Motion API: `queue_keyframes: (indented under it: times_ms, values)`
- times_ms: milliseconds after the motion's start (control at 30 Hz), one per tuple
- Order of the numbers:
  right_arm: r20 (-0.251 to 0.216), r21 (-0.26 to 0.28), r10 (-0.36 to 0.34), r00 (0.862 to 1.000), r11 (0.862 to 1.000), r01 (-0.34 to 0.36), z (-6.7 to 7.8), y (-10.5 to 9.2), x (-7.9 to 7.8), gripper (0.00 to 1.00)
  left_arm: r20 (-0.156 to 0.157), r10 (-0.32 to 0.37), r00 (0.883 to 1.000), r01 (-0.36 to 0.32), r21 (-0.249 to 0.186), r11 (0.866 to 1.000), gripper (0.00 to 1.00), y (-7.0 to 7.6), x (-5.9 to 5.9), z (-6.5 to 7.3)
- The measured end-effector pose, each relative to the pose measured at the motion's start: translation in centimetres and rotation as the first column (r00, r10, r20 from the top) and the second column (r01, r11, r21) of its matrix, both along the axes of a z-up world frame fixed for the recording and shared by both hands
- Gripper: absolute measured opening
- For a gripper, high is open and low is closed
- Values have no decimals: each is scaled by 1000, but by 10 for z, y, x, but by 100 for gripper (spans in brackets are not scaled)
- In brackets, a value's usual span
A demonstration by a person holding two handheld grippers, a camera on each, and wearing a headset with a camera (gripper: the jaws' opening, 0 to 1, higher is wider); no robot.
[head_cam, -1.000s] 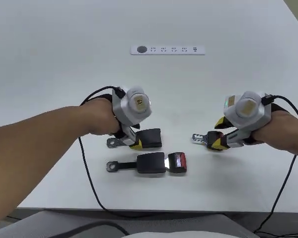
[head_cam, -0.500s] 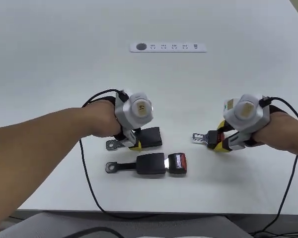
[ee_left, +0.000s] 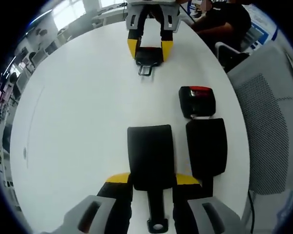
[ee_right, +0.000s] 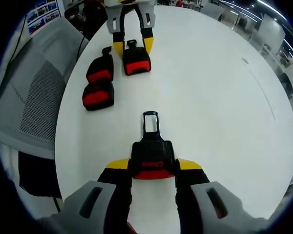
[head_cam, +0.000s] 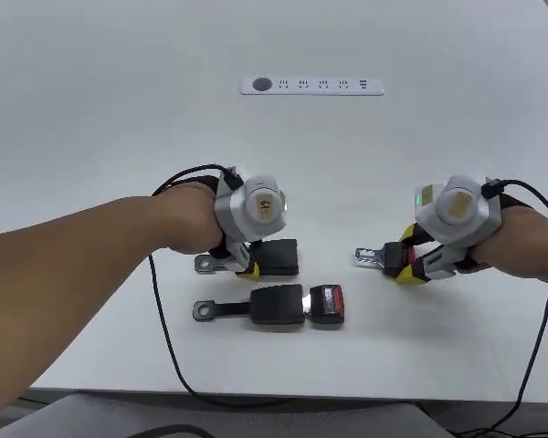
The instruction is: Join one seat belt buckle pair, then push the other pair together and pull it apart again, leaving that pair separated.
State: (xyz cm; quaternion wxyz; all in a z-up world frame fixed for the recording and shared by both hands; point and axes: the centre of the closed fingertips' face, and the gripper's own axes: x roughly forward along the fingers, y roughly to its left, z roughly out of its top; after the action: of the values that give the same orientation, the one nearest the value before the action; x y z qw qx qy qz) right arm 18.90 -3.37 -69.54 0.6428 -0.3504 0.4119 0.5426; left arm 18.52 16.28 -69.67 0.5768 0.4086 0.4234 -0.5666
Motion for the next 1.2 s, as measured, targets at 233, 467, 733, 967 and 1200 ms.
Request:
queue_keyframes:
  times_ms: [233, 467, 733, 967, 1200]
  values:
    - [21, 20, 0, 1000, 1000, 0, -2, 15, 7, 33, -2, 9, 1000, -9, -19, 1000, 32, -2, -2, 0]
    - [30, 34, 47, 998, 998, -48, 3, 46, 5, 33, -3, 7, 1000, -7, -11, 1000, 32, -1, -2, 0]
    - [45, 33, 94, 995, 995, -95, 4, 70, 6, 33, -4, 11, 1000, -11, -9, 1000, 32, -1, -1, 0]
    - [71, 15, 138, 988, 990, -139, 9, 87, 3, 34, -4, 16, 1000, -16, -9, 1000, 32, -1, -1, 0]
    - [78, 17, 155, 985, 988, -157, 9, 94, 4, 33, -5, 17, 1000, -17, -3, 1000, 32, 0, 0, -1]
